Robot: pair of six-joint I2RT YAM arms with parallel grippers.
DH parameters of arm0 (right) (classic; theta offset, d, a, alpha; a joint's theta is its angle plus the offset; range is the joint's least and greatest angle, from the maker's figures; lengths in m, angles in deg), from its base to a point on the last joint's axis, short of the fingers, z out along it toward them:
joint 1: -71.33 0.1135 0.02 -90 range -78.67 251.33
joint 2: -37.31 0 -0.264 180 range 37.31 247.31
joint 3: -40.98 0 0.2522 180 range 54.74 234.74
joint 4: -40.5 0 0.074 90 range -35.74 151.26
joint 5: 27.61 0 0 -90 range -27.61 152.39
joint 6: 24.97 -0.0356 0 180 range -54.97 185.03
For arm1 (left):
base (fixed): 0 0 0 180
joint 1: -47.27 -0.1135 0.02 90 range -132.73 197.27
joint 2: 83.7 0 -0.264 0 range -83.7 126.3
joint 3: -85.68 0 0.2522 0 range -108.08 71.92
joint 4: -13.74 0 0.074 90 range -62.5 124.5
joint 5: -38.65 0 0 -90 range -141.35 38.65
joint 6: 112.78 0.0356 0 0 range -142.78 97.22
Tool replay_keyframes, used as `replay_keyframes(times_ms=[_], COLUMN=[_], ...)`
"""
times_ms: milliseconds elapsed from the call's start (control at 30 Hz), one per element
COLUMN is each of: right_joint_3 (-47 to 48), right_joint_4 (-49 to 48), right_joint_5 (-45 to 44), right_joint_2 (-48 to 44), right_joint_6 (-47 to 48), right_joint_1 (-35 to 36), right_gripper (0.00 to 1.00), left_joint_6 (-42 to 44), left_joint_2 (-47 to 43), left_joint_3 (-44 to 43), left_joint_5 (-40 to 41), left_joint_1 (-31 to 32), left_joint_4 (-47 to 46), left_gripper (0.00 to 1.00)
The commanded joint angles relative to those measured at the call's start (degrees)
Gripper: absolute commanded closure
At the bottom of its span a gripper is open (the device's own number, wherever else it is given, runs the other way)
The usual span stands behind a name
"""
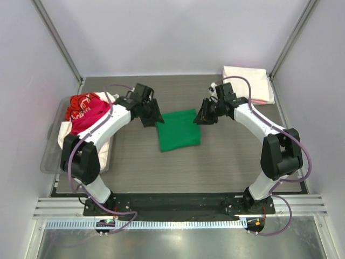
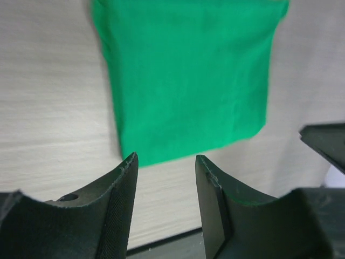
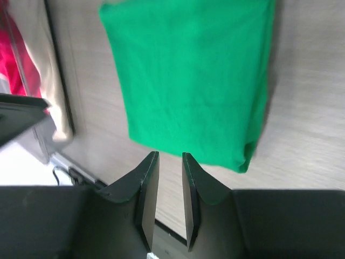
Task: Fold and stack the t-shirts
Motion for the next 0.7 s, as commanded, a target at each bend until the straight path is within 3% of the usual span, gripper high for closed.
replay_keyframes(times_ms=[0, 200, 333, 500, 667], right_joint_3=[-7.92, -16.45, -22.25, -29.20, -34.03], right_joint_4=[-8.25, -14.84, -19.31, -22.14, -21.97], right_joint_5=[6.29, 6.04, 4.88, 3.92, 0.06], right_joint_2=[0.34, 5.52, 8.17, 2.55, -1.67], right_joint_6=[-1.95, 1.64, 1.92, -1.68, -7.38], right_joint_1=[0.54, 0.54, 0.54, 1.33, 8.33], right_gripper=[0.72, 0.77, 0.82, 0.82, 0.83], left_joint_6=[-4.47, -8.79, -8.44, -5.90, -0.63], left_joint_2=[0.34, 3.85, 5.70, 2.64, 0.35], left_joint_3=[7.23, 14.97, 16.82, 17.61, 15.24], left_joint_5=[-2.94, -3.47, -2.16, 2.32, 8.82], left_joint_1=[5.06, 10.00, 10.27, 10.27, 10.27], left_joint_4=[-7.54, -15.81, -15.92, -12.50, -5.12], left_gripper=[0.52, 0.56, 0.59, 0.59, 0.59])
